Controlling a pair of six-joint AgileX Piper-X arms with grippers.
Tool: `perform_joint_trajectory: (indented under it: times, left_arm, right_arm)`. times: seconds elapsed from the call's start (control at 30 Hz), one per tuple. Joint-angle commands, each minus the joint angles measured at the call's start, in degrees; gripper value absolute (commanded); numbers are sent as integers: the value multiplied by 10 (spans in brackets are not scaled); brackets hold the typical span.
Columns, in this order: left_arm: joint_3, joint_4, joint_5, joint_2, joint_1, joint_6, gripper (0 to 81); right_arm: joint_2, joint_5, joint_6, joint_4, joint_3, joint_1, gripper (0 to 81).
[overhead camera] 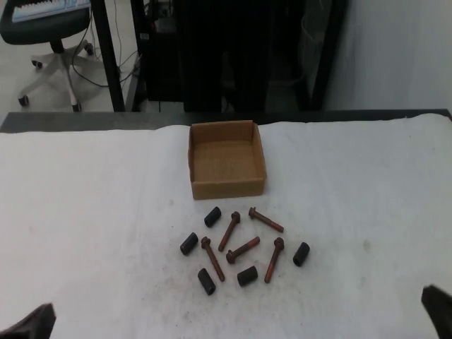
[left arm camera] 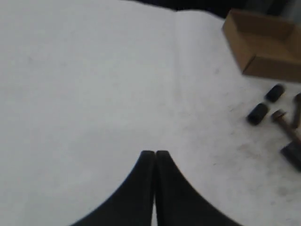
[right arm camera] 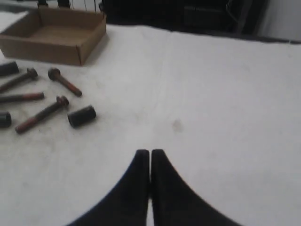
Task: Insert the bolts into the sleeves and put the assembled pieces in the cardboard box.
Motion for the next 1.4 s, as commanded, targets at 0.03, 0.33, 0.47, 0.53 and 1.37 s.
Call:
perform_joint_trajectory:
  times: [0.03, 0.33, 0.47, 0.53, 1.37]
  left_arm:
    - [-7, -97, 110, 1, 0, -49, 3]
    - [-7, -159, 139, 1, 0, -50, 3]
    - [-7, -169, 180, 1, 0, -77, 3]
    - [-7, -167, 214, 1, 0, -77, 3]
    - [-464, 48, 256, 648, -22, 243, 323]
  right_arm:
    - [-1, -53, 99, -75, -5, -2, 8]
    - [-1, -80, 185, -137, -5, -2, 8]
    - [-1, -163, 207, -142, -5, -2, 2]
    - [-1, -199, 234, -146, -5, -2, 53]
    - [681, -389, -126, 21, -445, 7, 276]
